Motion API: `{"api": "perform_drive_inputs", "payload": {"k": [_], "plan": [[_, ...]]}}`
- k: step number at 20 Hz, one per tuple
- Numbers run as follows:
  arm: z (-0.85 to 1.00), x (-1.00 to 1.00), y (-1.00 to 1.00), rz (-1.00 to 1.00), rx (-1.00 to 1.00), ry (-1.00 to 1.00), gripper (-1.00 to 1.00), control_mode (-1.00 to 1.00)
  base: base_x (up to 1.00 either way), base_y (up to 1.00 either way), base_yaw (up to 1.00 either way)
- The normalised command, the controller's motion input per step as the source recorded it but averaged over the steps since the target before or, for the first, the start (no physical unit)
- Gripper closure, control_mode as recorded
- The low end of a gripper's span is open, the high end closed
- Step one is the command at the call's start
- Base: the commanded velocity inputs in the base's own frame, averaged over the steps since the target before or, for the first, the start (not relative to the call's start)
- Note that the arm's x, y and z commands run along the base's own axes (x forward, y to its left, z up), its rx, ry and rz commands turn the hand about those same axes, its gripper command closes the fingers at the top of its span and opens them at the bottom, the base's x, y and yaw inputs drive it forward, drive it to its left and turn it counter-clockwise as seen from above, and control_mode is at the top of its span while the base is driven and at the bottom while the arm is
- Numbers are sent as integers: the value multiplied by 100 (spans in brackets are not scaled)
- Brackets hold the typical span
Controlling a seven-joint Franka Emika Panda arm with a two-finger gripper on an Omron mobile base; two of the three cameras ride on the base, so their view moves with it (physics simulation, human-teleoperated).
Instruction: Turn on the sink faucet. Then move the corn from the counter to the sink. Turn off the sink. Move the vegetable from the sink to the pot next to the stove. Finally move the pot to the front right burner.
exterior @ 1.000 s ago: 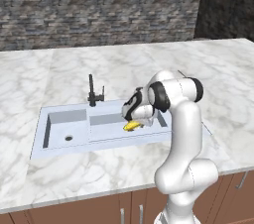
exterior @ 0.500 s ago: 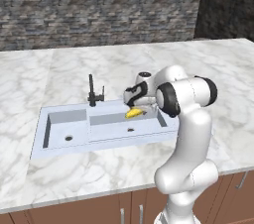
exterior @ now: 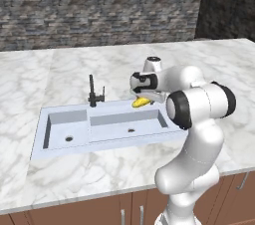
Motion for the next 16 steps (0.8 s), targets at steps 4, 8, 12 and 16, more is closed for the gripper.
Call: {"api": "perform_drive_inputs", "payload": {"k": [4, 8, 12, 16], "plan": [[62, -58, -26, 0, 0, 0, 100, -100, 0, 0, 0], [51, -67, -20, 0, 0, 0, 100, -100, 0, 0, 0], [46, -69, -13, 0, 0, -1, 100, -100, 0, 0, 0], [41, -60, -2, 0, 0, 0, 100, -100, 0, 0, 0]]}}
